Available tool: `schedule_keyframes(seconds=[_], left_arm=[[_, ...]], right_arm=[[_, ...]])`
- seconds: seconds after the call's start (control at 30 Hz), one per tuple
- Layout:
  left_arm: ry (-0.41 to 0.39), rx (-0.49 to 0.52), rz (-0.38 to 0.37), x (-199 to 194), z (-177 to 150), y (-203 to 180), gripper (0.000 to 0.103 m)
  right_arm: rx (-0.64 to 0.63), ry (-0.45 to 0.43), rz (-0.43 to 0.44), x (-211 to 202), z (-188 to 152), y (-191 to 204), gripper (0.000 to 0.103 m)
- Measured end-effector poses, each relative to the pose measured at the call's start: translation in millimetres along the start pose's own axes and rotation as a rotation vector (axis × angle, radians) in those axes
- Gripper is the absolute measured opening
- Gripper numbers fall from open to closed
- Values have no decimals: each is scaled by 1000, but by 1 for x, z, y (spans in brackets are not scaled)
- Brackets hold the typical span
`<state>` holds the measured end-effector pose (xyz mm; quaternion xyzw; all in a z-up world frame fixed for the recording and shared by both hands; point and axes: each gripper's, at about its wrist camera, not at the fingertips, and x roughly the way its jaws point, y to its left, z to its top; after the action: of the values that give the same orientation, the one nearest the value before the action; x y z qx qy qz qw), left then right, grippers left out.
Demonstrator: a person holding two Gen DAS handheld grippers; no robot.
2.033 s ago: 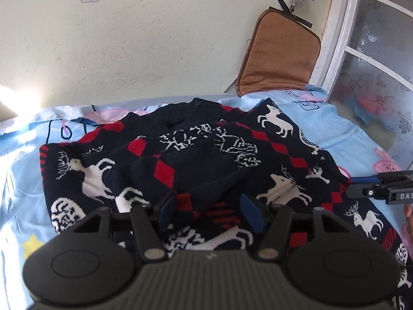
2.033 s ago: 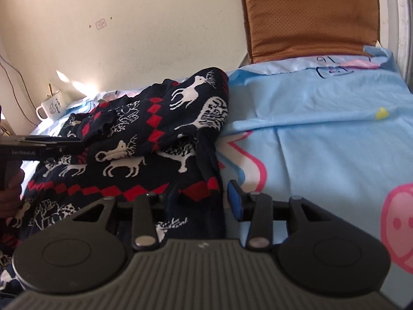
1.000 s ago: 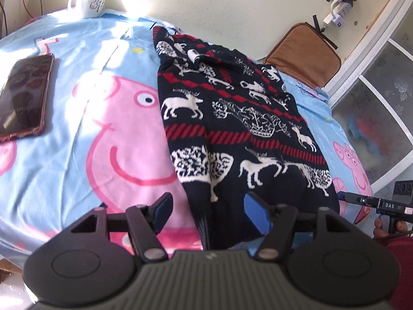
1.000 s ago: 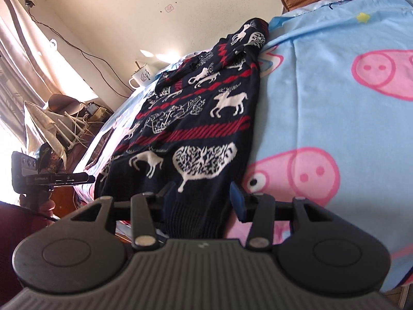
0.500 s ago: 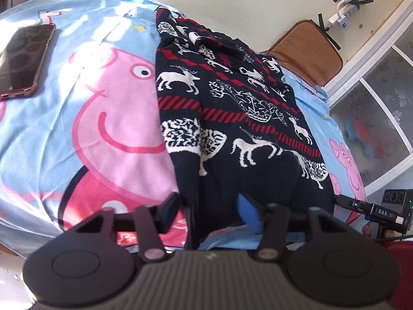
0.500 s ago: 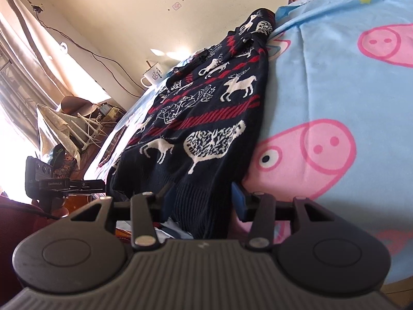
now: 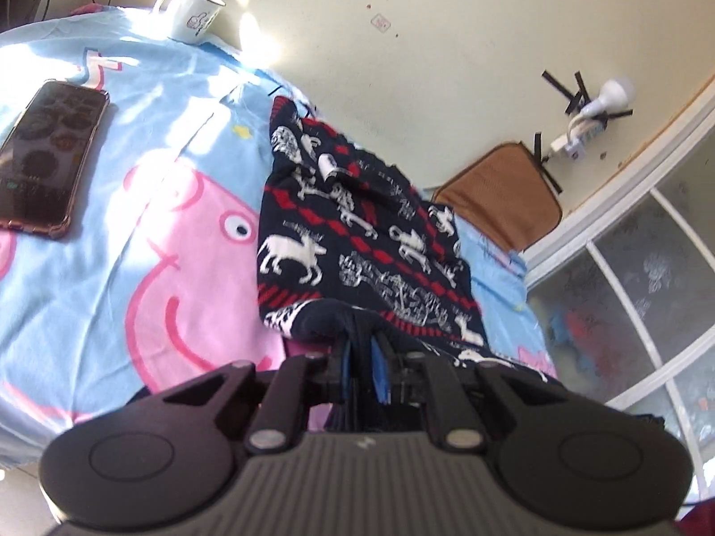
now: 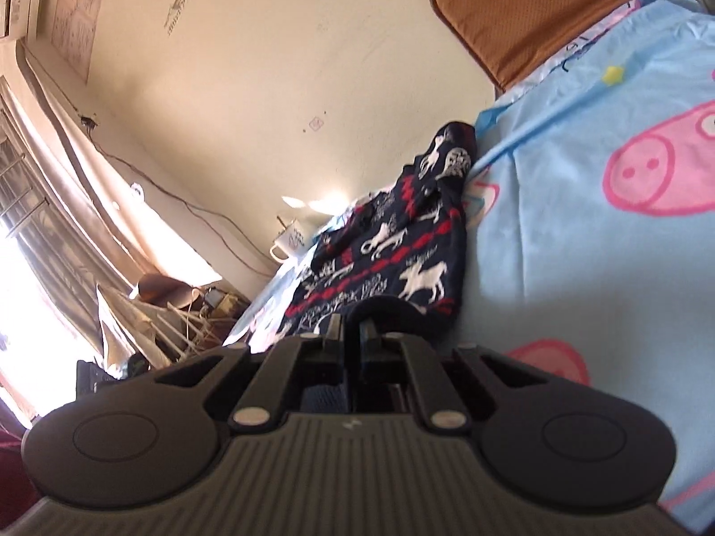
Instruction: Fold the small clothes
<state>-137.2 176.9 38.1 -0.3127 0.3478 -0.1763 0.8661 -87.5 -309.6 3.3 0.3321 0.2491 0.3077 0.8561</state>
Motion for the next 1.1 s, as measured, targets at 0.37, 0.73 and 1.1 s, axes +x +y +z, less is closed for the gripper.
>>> schedule_keyframes(seconds=[0.37, 0.73, 1.1], left_arm=[[-53, -33, -13, 54, 74, -8, 10], [-76, -169, 232, 79, 95, 50, 38], [31, 189, 291, 94, 65, 11, 42]], right_arm=[[82, -29, -90, 71, 66, -14, 9], [-4, -101, -220, 96, 85, -27, 49], [-189, 185, -70, 125, 57, 0, 46]])
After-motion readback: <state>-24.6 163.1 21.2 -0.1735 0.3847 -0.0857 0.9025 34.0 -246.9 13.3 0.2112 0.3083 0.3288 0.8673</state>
